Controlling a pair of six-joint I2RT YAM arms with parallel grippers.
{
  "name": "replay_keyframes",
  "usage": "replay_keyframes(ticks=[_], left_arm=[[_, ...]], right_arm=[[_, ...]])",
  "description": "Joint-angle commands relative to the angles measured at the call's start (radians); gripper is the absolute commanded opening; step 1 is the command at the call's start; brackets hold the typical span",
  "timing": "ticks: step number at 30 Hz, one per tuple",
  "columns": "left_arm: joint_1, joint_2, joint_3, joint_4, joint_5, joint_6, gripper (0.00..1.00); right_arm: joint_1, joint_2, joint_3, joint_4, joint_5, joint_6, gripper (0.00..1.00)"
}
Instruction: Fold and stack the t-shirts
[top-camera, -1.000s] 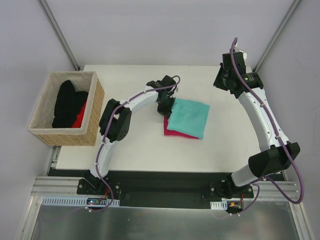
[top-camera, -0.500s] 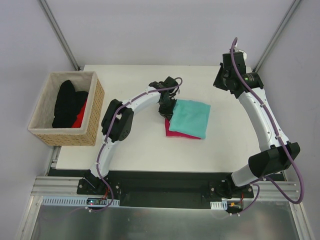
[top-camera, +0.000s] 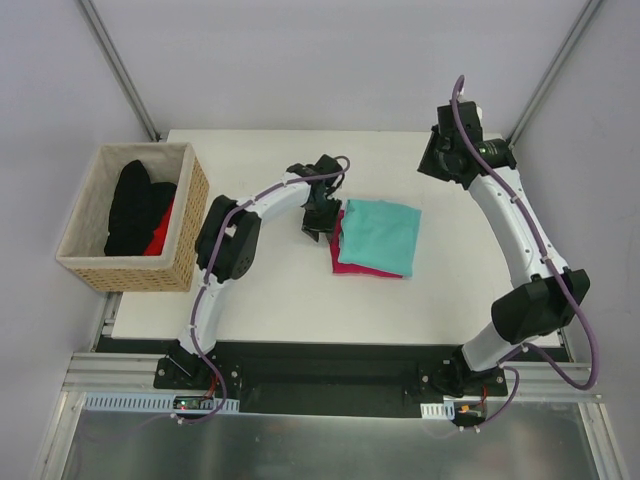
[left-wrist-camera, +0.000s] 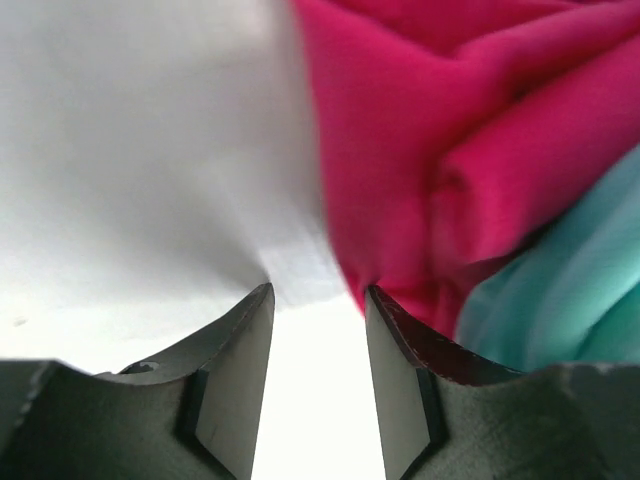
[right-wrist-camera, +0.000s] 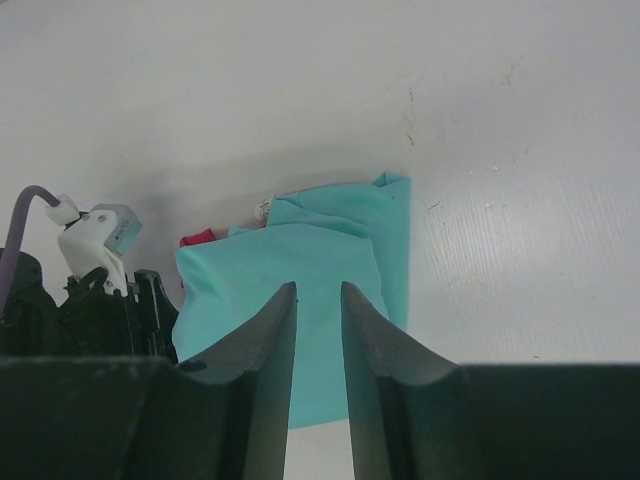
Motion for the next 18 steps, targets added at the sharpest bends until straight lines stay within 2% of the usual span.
replay_keyframes(ticks=[1,8,11,12,18], left_arm=[[0.035,-0.108,-0.044,-0.028,-0.069,-0.013,0.41],[0.051,-0.164,-0.112,-0.020,-0.115,-0.026,0.40],[0.061,-0.193,-0.150,-0.011,-0.127,-0.032,0.40],[0.064,-0.208,-0.165,-0.010,-0.128,-0.033,0.40],[0.081,-0.279,-0.189,0.000,-0.156,-0.040,0.37]], right_arm=[[0.004,0.031,0.052,-0.002,-0.054,0.017,0.27],[0.045,0.165,0.129,-0.057,-0.112,-0.013,0.18],[0.075,0.201,0.142,-0.074,-0.109,-0.029,0.08],[0.087,0.215,0.141,-0.075,-0.100,-0.032,0.01],[0.124,0.235,0.098,-0.055,-0.076,-0.036,0.01]])
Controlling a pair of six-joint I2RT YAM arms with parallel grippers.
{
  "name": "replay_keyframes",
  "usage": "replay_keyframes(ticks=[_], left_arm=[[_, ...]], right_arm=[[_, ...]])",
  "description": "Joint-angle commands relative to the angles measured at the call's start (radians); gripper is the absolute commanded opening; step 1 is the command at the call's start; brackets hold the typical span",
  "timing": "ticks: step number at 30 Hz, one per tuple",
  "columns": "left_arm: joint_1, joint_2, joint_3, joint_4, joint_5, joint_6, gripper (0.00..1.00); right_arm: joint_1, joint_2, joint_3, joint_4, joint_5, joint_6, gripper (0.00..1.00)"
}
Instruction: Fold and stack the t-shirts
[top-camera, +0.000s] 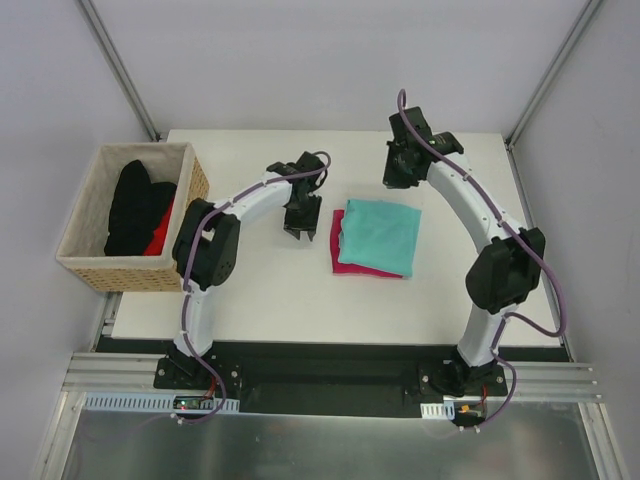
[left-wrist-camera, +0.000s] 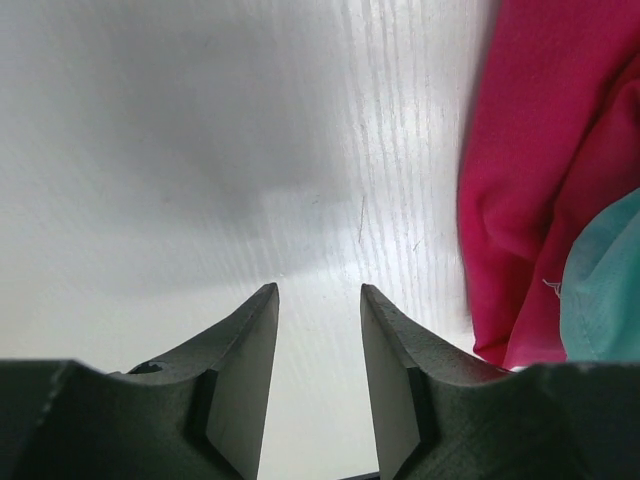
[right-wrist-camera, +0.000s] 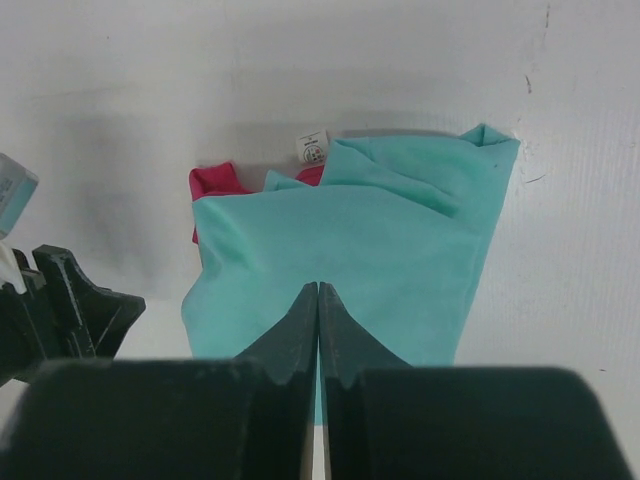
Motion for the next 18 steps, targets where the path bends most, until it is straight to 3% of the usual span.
replay_keyframes(ticks=[1,18], left_arm=[[0.022,-0.122,-0.009,-0.003,-0.047,-0.017,0.37],[0.056,-0.356,-0.001,-0.055,-0.128,0.019,0.39]], right_arm=[[0.020,-0.006,-0.003,-0.004,0.011,-0.011,0.01],[0.179,0.089,-0.052,0.057,0.039,0.049,0.01]])
